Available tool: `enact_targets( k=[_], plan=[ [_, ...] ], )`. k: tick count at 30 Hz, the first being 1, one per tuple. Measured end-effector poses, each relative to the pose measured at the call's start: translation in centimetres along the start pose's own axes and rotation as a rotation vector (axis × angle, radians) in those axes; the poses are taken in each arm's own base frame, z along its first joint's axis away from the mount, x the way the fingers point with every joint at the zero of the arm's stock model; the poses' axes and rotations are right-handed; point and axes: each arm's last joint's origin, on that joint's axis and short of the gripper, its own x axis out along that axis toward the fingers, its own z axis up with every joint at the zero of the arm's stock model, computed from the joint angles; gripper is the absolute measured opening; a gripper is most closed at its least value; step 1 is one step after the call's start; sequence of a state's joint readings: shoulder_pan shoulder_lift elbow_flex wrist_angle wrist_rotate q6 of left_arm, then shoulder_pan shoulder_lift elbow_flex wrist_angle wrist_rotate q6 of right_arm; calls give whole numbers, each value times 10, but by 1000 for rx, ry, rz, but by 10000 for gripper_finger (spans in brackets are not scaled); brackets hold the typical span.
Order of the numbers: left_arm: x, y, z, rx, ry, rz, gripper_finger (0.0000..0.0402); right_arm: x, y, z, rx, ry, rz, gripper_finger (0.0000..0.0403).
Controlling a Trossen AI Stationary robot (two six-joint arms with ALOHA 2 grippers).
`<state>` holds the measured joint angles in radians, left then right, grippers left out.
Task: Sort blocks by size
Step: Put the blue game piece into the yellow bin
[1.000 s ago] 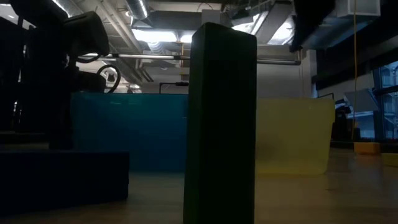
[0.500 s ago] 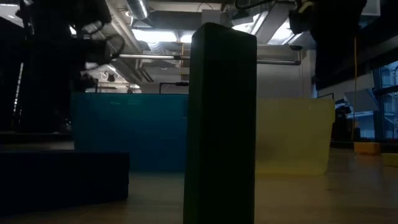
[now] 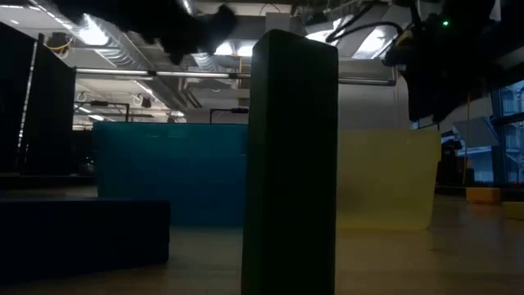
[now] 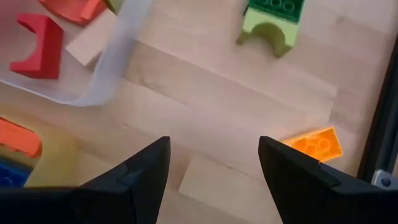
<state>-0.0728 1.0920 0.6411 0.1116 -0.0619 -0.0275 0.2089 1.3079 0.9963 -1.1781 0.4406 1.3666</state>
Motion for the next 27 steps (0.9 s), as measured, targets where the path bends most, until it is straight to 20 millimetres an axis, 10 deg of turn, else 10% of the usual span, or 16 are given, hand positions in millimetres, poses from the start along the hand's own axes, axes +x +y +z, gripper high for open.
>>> enact_targets(
  k=[11,27],
  plan=[
    [83,-16,-32,101,-141,-41,141,6,-7,-6,319,81,-65,246],
    [142,-21,-57,169,-65,-40,156,5,-28,-8,652,13,-287,246]
  ],
)
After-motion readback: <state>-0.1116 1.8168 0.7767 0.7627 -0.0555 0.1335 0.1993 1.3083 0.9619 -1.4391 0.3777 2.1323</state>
